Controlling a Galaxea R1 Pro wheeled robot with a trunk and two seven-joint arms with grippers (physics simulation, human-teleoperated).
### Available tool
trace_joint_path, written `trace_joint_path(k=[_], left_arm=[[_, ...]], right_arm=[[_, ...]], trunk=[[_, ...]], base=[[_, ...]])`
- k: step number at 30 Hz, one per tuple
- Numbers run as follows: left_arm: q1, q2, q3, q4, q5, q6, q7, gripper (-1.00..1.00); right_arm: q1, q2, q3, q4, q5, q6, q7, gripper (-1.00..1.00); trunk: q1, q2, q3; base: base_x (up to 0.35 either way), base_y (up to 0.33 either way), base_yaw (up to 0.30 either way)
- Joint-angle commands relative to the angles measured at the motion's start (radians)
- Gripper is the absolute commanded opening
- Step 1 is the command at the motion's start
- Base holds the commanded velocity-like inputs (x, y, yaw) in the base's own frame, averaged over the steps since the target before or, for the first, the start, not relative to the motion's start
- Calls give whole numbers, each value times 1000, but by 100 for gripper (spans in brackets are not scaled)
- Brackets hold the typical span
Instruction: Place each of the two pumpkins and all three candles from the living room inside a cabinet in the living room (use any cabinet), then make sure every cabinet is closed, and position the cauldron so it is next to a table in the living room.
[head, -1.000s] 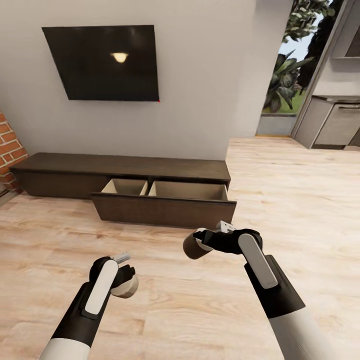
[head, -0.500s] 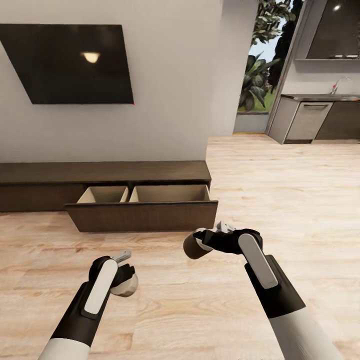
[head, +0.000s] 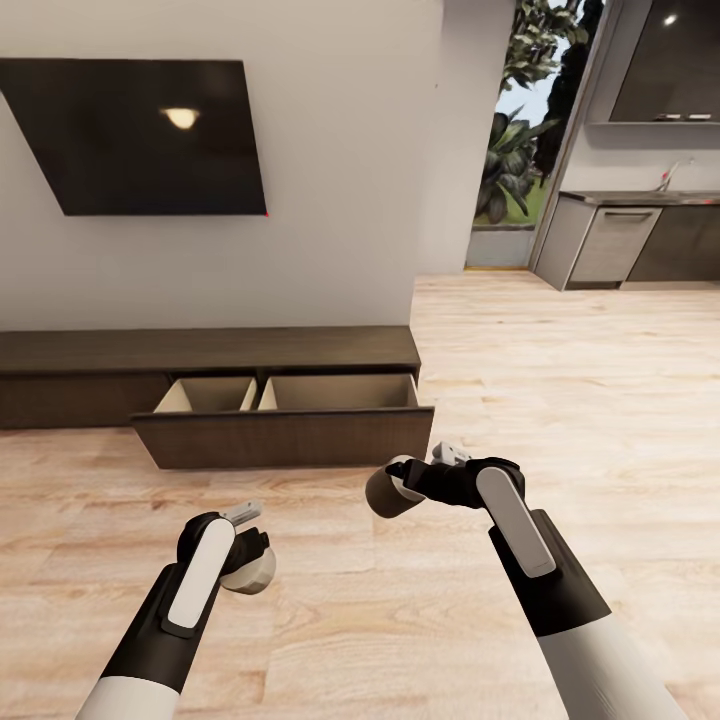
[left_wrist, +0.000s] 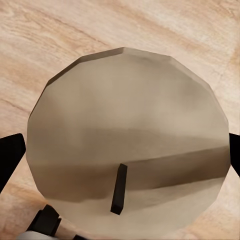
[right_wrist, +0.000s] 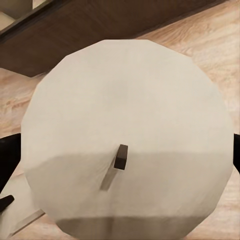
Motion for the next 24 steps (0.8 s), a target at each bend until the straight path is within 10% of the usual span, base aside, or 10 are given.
trace_joint_path(k=[1, 24], left_arm=[[-1, 0, -1, -1, 10, 2, 11, -100], [-1, 0, -8, 7, 10, 6, 13, -100]], right_arm=[[-1, 0, 1, -1, -9, 2, -10, -100], [-1, 4, 3, 0, -9, 10, -18, -100]], trunk=[[-4, 7, 2], [-92, 168, 80]], base=[[0, 0, 0], [0, 0, 39]])
